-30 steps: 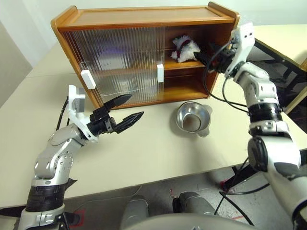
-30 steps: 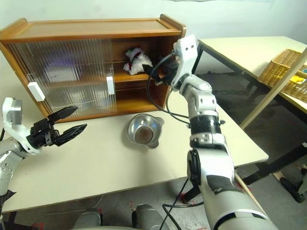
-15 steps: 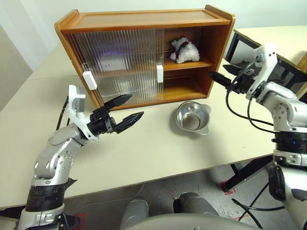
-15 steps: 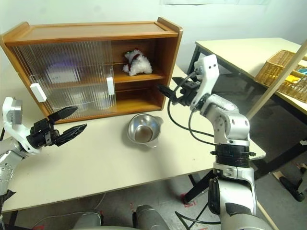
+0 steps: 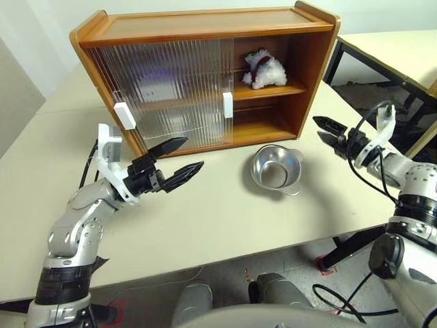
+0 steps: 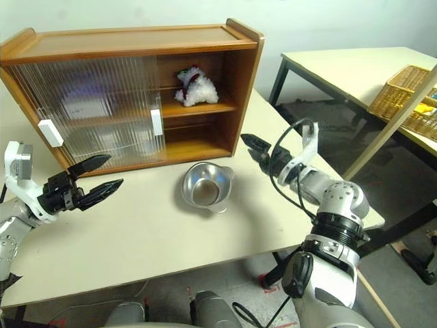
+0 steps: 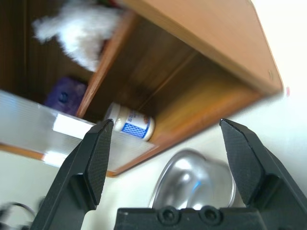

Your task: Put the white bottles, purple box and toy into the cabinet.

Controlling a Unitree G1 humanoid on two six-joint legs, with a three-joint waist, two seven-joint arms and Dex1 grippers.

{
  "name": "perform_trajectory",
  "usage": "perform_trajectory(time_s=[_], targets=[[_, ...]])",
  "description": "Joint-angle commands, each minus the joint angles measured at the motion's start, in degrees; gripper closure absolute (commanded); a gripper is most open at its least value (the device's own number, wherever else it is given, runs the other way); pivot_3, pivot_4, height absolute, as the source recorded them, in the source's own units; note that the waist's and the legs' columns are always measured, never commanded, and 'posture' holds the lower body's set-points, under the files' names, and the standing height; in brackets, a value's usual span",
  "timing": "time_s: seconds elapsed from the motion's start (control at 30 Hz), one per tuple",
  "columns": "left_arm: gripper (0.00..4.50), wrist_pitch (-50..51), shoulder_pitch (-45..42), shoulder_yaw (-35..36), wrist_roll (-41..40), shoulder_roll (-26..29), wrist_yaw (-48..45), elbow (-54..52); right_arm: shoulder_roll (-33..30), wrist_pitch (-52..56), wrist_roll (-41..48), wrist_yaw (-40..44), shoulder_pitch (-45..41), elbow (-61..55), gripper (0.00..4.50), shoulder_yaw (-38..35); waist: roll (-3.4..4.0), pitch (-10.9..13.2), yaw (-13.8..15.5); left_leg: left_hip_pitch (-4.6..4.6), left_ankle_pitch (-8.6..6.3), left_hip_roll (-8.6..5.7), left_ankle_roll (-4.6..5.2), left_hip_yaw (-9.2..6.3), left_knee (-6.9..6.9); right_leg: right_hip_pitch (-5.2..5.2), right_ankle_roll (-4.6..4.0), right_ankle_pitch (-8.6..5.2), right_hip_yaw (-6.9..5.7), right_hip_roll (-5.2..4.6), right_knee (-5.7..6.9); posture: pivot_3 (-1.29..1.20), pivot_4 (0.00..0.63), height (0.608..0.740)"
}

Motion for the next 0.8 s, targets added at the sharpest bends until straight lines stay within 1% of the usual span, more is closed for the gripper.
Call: perform_trajectory(time_s=[0.03, 0.37, 0.53, 0.8], targets=[[0.00, 0.2, 0.4, 0.2, 0.5, 0.7, 0.2, -0.9, -0.2, 2.8, 2.5, -2.3, 0.0, 4.4, 0.05, -2.9, 0.01, 0.0, 0.0, 0.01, 0.00, 0.00, 0.00, 0.00, 0.00, 0.01, 0.02, 0.00, 0.00, 0.00, 0.00, -0.02, 0.020, 0.740], [0.00, 0.8, 0.2, 0.3, 0.2, 1.3, 0.9, -1.7, -1.0, 6.7, 2.4, 0.7, 4.2, 9.8, 0.05, -1.1, 0.08, 0.1, 0.0, 0.02, 0.00, -0.04, 0.01, 0.02, 0.01, 0.03, 0.07, 0.01, -0.06, 0.01, 0.00, -0.02, 0.019, 0.740], [0.00, 1.0, 0.0, 0.4, 0.0, 1.8, 0.8, -1.7, -0.6, 3.5, 0.9, 3.4, 4.7, 13.6, 0.05, 0.8, 0.09, 0.1, 0.0, 0.02, -0.01, -0.05, 0.02, 0.02, 0.01, 0.03, 0.07, 0.01, -0.12, 0.02, 0.01, -0.02, 0.018, 0.740], [0.00, 0.8, 0.4, 0.6, 0.0, 2.2, 0.5, -1.5, -0.8, -1.9, -0.6, 6.2, 2.5, 20.0, 0.05, 2.9, 0.08, 0.1, -0.1, 0.04, -0.01, -0.05, 0.02, 0.03, 0.01, 0.04, 0.08, 0.03, -0.10, 0.01, 0.01, -0.01, 0.014, 0.740]])
